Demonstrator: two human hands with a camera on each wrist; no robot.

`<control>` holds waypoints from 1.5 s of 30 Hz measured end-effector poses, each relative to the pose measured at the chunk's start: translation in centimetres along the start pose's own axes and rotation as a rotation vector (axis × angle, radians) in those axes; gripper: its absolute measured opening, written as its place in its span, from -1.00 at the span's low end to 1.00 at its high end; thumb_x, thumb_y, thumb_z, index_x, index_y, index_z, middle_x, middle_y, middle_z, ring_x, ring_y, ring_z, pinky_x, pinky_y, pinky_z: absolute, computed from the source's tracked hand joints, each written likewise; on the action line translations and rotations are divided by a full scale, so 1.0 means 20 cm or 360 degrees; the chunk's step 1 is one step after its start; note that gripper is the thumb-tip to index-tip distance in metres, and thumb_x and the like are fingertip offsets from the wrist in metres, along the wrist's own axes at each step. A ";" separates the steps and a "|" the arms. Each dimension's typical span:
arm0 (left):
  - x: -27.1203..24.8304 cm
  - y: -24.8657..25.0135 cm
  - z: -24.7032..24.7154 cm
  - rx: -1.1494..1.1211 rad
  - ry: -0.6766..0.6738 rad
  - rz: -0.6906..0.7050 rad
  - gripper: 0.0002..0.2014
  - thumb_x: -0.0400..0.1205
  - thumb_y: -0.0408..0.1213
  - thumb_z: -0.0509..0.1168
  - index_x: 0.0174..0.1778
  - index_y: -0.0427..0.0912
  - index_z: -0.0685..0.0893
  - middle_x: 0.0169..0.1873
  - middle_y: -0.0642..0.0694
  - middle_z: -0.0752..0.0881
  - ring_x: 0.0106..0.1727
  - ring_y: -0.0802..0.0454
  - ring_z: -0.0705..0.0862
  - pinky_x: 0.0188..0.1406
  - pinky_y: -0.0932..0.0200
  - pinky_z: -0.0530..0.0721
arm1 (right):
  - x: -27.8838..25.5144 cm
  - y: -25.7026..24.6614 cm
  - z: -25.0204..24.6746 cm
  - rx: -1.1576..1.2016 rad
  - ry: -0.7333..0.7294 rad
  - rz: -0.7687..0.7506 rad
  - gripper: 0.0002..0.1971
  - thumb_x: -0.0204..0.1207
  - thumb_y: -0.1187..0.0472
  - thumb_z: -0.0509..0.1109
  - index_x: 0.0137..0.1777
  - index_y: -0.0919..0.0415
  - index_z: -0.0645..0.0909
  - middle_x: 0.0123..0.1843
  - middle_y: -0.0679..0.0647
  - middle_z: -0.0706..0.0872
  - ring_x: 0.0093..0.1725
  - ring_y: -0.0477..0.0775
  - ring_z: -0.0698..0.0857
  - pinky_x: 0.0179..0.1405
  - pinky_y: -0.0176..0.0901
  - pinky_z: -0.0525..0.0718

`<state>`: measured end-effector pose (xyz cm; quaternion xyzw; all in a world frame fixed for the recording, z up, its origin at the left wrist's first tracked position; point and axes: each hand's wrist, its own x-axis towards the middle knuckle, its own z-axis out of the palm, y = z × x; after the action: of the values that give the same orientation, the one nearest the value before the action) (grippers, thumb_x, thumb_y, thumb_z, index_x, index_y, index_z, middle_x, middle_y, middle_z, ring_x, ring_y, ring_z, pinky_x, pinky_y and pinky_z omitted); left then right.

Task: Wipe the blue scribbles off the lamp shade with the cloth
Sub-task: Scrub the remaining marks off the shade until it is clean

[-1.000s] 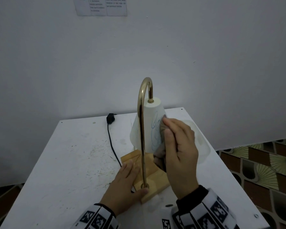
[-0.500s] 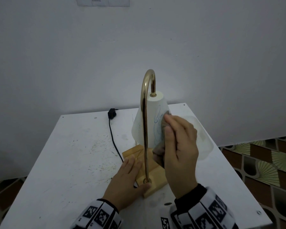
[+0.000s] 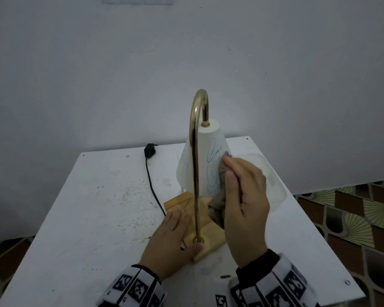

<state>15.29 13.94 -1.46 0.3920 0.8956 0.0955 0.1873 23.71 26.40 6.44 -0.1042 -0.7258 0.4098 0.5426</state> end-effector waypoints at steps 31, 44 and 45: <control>0.04 -0.04 0.04 0.0048 0.0009 0.0008 0.27 -0.04 0.68 -0.57 0.65 0.16 -0.16 0.65 0.08 -0.22 0.66 0.05 -0.25 0.64 0.05 -0.10 | -0.14 0.04 0.00 -0.0180 -0.0063 -0.0316 -0.68 0.70 0.16 0.11 0.22 0.32 0.61 0.20 0.03 0.62 0.23 0.02 0.57 0.24 -0.05 0.59; 0.04 -0.03 0.03 0.0045 -0.0023 -0.0005 0.27 -0.06 0.67 -0.56 0.63 0.15 -0.21 0.65 0.06 -0.26 0.66 0.03 -0.27 0.62 0.05 -0.14 | -0.10 0.04 0.02 -0.0208 -0.0097 -0.0411 -0.72 0.70 0.18 0.11 0.28 0.25 0.52 0.23 0.03 0.53 0.27 0.04 0.53 0.27 0.02 0.59; 0.04 -0.03 0.03 0.0052 -0.0025 0.0000 0.29 -0.07 0.68 -0.58 0.64 0.15 -0.20 0.65 0.06 -0.25 0.66 0.03 -0.27 0.62 0.05 -0.14 | -0.11 0.08 0.00 -0.0235 -0.0113 -0.0463 -0.71 0.70 0.19 0.10 0.28 0.29 0.53 0.22 0.05 0.53 0.27 0.02 0.51 0.27 -0.02 0.58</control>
<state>14.64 14.15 -2.44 0.3959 0.8955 0.0776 0.1880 24.16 26.02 3.79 -0.0229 -0.7801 0.2759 0.5611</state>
